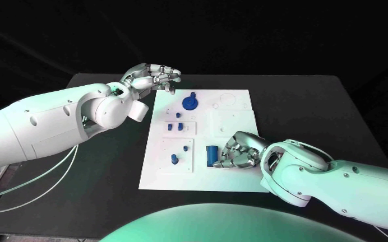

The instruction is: Assemble the parts on the task board

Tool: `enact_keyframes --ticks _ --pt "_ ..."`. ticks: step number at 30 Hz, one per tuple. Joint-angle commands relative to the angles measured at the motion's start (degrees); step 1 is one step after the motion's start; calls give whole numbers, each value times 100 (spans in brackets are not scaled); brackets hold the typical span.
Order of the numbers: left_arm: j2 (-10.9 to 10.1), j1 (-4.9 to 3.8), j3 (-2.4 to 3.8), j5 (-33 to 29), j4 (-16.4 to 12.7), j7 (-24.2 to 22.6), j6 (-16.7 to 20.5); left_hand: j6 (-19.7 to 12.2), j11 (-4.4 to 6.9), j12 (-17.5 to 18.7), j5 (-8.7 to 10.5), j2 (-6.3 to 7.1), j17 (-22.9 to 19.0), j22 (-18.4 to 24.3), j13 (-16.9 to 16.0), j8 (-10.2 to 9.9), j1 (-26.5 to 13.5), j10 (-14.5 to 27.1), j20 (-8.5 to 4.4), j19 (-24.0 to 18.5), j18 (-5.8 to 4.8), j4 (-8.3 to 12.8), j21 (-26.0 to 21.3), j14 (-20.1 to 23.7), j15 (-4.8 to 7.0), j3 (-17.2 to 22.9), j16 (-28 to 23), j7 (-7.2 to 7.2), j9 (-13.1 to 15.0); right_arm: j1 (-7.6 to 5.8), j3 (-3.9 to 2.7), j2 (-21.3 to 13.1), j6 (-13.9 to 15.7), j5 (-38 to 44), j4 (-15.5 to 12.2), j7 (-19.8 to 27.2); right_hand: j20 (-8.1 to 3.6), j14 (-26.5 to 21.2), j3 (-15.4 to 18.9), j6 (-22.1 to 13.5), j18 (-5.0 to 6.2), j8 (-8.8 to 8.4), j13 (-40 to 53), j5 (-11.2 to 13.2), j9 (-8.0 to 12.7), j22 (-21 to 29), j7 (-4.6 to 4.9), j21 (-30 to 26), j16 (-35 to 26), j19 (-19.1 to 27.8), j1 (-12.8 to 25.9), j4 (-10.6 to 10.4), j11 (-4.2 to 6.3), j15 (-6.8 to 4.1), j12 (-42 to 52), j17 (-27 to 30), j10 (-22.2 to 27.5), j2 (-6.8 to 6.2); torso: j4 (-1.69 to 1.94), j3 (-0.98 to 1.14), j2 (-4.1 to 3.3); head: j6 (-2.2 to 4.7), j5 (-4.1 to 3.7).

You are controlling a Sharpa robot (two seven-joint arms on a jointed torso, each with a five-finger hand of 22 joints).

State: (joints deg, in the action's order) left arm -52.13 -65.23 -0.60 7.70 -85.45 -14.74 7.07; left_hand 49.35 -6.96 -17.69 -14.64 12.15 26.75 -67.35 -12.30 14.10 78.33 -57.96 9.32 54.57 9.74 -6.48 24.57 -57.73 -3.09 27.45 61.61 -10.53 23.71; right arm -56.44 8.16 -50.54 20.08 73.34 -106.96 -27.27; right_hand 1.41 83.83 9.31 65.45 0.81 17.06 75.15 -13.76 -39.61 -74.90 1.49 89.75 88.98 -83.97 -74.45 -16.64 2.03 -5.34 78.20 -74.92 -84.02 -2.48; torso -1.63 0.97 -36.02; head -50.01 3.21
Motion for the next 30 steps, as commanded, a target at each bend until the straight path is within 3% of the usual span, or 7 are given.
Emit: enact_keyframes --ticks 1,7,11,15,19,23,30 --pt "4 -3 3 -2 -7 -25 -86 -41 -6 -23 -30 5 -10 4 5 30 29 32 -3 11 61 11 -33 30 -5 30 -29 16 6 3 1 -48 101 84 -50 62 -57 572 61 33 -81 -10 741 -46 -13 -1510 -14 25 23 -603 -8 -5 50 -35 -25 -1301 -152 16 -3 -3 2 1 1" --pt "5 -3 2 -2 1 -29 -80 -41 -6 -23 -30 5 -10 4 5 30 29 32 -3 11 61 11 -33 30 -5 30 -29 16 6 -47 -1 -321 457 -66 -255 256 -48 567 223 -41 -81 -39 650 -68 -51 -1510 22 25 14 -603 102 -4 22 -17 -183 -1280 -87 -23 -10 -5 11 1 -9" --pt "7 -2 -3 -2 11 -32 -79 -44 -7 -26 -39 6 -13 0 7 36 34 33 -4 10 60 23 -29 33 -4 43 -29 14 6 -220 -2 -677 610 -293 -465 444 -39 562 282 -66 -79 -37 626 -59 -81 -1508 34 18 4 -599 144 -6 10 -6 -225 -1256 -67 -33 -22 -5 20 1 -48" --pt "13 -1 -8 -2 20 -33 -77 -44 -7 -26 -39 6 -13 0 7 36 34 33 -4 10 60 23 -29 33 -4 43 -29 14 6 -360 -1 -1009 639 -280 -531 518 -26 559 316 -144 -73 -60 598 -114 -117 -1499 50 -8 -2 -586 46 15 -4 8 -277 -1243 -37 -14 -48 -12 37 1 -81" --pt "19 1 -11 -2 20 -38 -82 -44 -7 -26 -39 6 -13 0 7 36 34 33 -4 10 60 23 -29 33 -4 43 -29 14 6 -417 3 -1288 601 0 -479 479 -15 557 355 -207 -69 -90 561 -114 -131 -1494 73 -25 -5 -578 -4 11 -22 20 -341 -1237 -4 -18 -66 -16 46 1 -108" --pt "16 2 -13 -2 18 -42 -83 -44 -7 -26 -39 6 -13 0 7 36 34 33 -4 10 60 23 -29 33 -4 43 -29 14 6 -369 13 -1480 542 426 -429 343 5 549 419 -296 -53 -138 470 -96 -138 -1472 110 -91 -18 -545 -24 3 -55 47 -497 -1207 72 -24 -84 -12 46 1 -153" --pt "7 6 -14 -2 18 -45 -88 -44 -7 -26 -39 6 -13 0 7 36 34 33 -4 10 60 23 -29 33 -4 43 -29 14 6 -104 21 -1551 529 1024 -399 38 27 540 473 -370 -39 -185 391 -112 -137 -1453 141 -150 -35 -515 -62 6 -83 71 -632 -1171 138 -40 -81 -9 46 1 -259"
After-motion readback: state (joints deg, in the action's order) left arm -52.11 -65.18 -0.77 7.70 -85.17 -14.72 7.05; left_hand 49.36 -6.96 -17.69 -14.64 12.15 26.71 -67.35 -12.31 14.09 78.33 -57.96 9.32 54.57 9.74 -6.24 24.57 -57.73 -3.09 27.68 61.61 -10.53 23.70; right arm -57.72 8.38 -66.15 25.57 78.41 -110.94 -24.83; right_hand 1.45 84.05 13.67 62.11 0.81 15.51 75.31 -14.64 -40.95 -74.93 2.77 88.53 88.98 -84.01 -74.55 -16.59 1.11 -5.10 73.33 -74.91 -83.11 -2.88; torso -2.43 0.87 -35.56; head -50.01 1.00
